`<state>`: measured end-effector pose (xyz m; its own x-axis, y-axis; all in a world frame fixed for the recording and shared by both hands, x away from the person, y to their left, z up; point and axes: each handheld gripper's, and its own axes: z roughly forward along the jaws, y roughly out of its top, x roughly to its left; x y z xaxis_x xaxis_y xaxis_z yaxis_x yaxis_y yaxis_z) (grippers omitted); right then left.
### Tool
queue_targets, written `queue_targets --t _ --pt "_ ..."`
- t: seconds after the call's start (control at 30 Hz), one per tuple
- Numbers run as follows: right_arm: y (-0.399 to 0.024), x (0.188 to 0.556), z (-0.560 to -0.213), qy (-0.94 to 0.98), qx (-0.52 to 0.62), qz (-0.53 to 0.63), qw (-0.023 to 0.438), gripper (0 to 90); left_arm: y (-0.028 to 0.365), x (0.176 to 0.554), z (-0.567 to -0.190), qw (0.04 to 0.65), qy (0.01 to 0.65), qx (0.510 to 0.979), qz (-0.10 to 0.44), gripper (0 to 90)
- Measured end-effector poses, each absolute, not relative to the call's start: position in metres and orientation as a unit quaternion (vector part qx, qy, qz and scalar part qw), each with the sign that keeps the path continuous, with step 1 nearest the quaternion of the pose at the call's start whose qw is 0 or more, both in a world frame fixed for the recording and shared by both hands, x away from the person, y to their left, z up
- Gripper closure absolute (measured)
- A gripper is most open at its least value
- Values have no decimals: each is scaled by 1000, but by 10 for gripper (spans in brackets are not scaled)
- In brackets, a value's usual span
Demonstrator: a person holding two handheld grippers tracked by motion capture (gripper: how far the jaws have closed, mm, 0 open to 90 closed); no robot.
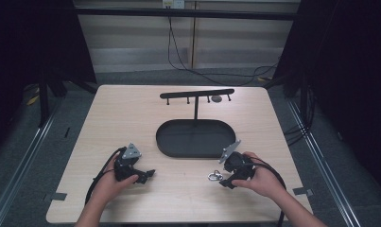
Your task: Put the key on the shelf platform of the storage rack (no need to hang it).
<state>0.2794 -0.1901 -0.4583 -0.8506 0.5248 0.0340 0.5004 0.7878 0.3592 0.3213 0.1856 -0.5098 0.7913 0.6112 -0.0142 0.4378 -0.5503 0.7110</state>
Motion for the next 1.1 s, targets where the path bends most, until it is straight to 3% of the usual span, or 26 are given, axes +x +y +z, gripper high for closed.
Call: queue_targets --t 1.1 --pt "-167 296 -466 958 249 144 14 446 186 321 -510 367 300 873 118 74"
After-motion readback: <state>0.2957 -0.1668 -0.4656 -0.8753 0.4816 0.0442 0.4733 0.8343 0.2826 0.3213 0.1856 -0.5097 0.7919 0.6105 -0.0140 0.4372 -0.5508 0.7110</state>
